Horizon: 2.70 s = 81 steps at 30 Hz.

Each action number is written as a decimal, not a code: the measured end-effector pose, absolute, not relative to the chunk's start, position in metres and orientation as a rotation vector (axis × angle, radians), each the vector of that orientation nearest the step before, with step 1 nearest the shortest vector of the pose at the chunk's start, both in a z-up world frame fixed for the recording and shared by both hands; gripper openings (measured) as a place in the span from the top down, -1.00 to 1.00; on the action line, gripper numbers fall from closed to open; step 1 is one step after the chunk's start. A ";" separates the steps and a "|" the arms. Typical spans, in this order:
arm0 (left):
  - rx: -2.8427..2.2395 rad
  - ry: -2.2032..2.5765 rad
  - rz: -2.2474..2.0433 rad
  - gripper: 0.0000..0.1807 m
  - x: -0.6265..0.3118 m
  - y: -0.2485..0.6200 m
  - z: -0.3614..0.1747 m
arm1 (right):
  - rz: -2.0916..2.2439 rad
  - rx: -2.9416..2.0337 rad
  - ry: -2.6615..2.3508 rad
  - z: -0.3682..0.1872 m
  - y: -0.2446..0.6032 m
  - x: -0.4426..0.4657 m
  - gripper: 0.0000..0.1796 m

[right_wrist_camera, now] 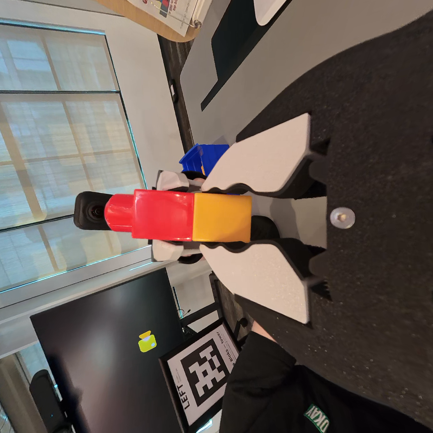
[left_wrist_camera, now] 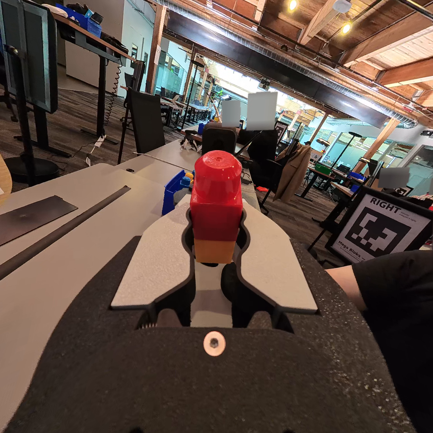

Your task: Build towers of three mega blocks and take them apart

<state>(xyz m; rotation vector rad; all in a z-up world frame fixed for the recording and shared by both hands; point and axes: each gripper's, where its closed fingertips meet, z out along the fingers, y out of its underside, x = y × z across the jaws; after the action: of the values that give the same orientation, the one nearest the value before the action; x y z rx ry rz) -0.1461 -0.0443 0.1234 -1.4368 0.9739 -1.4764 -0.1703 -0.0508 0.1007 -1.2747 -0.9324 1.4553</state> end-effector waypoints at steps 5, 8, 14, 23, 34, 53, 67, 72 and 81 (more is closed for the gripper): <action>-1.460 0.970 -1.461 0.61 -0.146 -0.041 0.120 | 1.452 -1.308 -0.904 0.100 -0.046 -0.167 0.54; -1.470 0.967 -1.471 0.61 -0.146 -0.040 0.118 | 1.431 -1.328 -0.886 0.100 -0.043 -0.163 0.50; -1.521 1.004 -1.437 0.61 -0.141 -0.041 0.108 | 1.403 -1.365 -0.894 0.098 -0.042 -0.159 0.46; -1.508 1.005 -1.466 0.61 -0.136 -0.044 0.109 | 1.383 -1.396 -0.964 0.091 -0.047 -0.161 0.60; -1.387 0.945 -1.421 0.61 -0.143 -0.041 0.125 | 1.401 -1.391 -0.983 0.090 -0.051 -0.163 0.61; -1.458 0.961 -1.439 0.38 -0.150 -0.055 0.129 | 1.315 -1.369 -1.001 0.093 -0.053 -0.162 0.61; -2.036 0.573 -0.126 0.71 -0.481 -0.050 0.085 | 1.217 -1.405 -0.928 0.094 -0.030 -0.124 0.61; -2.428 0.444 0.110 0.74 -0.598 -0.042 -0.010 | 1.212 -1.414 -0.910 0.093 -0.029 -0.123 0.61; -2.664 0.447 0.397 0.58 -0.650 -0.025 -0.096 | 1.227 -1.458 -0.869 0.085 -0.025 -0.116 0.61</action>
<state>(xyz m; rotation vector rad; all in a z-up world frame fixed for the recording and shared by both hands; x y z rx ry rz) -0.6498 -0.0248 -0.0961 -2.6641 0.4472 0.3971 -0.1156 -0.0254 0.0849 -1.4577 -0.8687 1.2273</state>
